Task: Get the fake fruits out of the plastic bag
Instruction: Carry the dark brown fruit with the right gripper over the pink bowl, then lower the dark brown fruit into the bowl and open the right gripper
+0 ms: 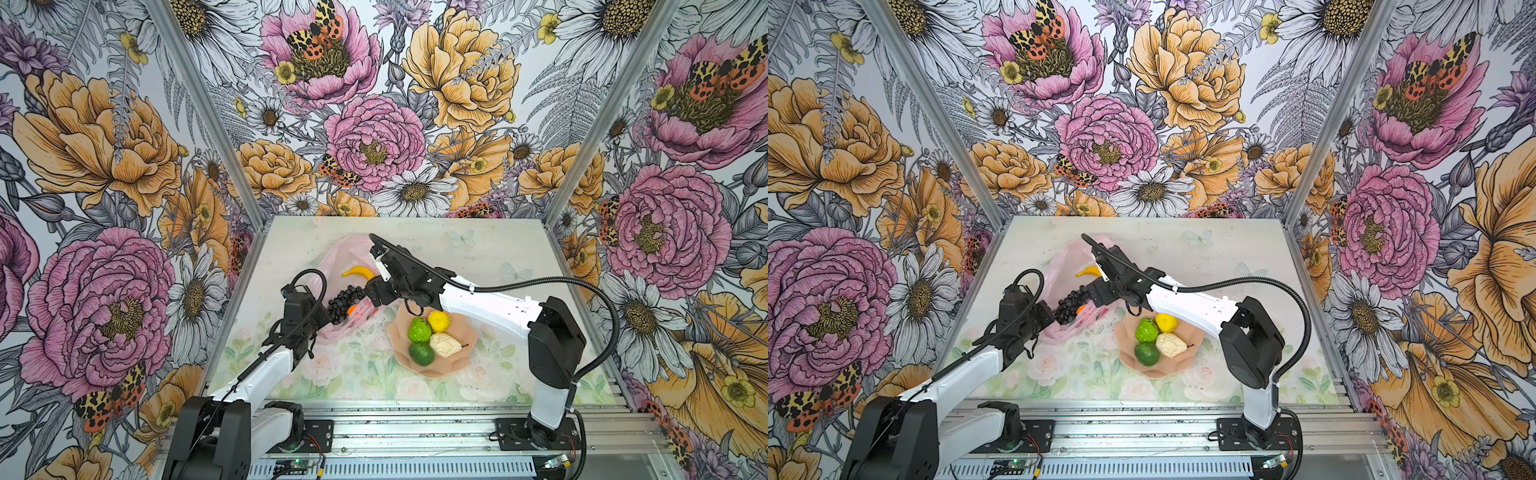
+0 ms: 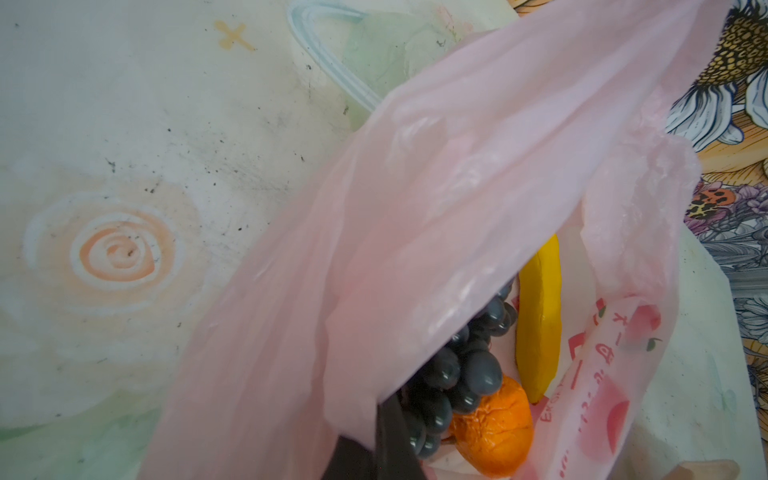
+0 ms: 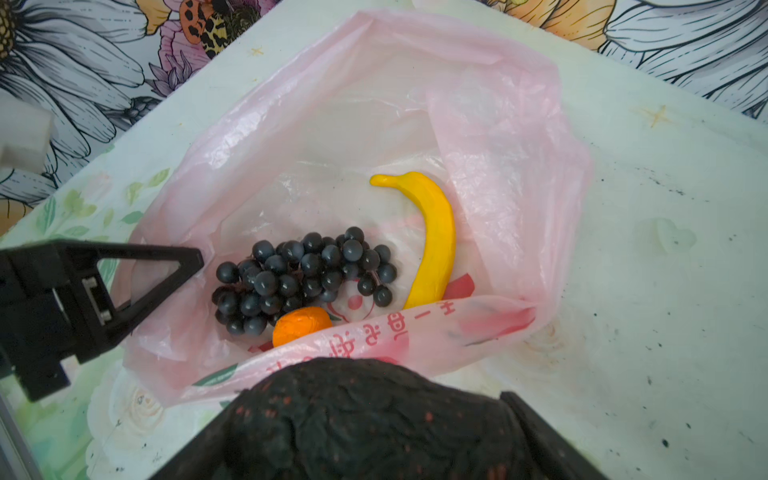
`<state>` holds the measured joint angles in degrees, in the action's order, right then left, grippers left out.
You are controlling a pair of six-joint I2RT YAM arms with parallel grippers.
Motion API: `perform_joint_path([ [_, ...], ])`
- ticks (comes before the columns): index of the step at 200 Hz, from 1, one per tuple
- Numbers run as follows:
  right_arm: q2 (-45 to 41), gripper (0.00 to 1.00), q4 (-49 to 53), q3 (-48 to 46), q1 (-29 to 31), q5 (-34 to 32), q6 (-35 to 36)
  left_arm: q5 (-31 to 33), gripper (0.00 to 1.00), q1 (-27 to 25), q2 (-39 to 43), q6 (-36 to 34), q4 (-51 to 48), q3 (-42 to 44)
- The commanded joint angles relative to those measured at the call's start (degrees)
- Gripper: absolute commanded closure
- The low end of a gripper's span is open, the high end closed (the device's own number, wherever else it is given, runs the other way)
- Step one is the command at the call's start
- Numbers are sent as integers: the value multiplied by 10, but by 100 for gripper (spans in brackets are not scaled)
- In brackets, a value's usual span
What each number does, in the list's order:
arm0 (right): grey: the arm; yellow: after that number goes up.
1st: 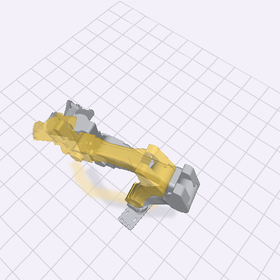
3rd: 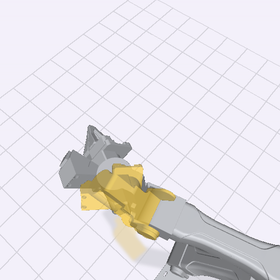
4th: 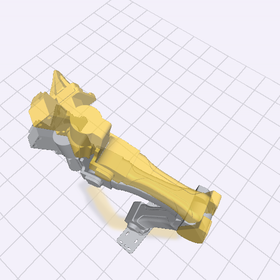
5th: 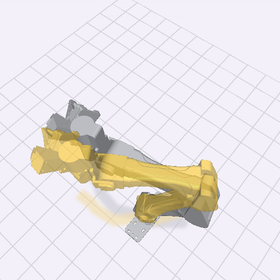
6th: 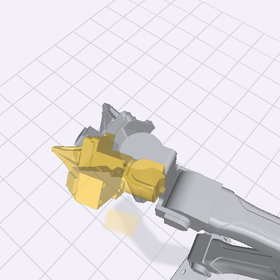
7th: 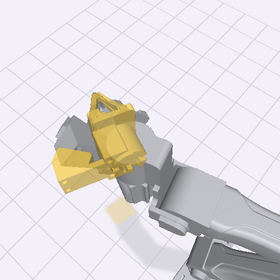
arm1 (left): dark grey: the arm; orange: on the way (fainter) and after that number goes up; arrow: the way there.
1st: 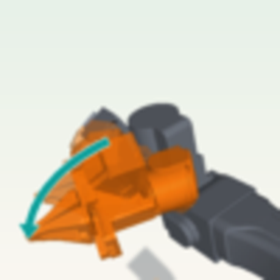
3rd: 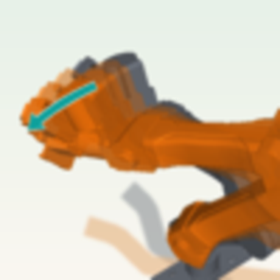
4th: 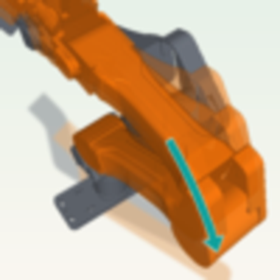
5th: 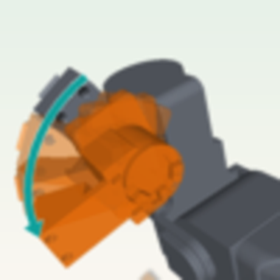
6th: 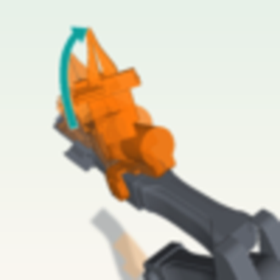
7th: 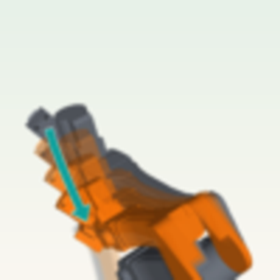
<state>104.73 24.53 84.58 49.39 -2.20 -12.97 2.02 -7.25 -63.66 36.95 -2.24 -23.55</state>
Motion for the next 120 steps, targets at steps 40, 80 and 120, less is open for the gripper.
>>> perform_joint_path([
  [40,-108,10,-2,-133,-17,95,156,0,100,8,-5,-15,10,-8],
  [80,-126,10,-2,-182,-18,114,202,3,100,9,-4,-17,7,-9],
  [120,-131,10,-3,-199,-17,127,231,3,100,9,-7,-18,8,-9],
])
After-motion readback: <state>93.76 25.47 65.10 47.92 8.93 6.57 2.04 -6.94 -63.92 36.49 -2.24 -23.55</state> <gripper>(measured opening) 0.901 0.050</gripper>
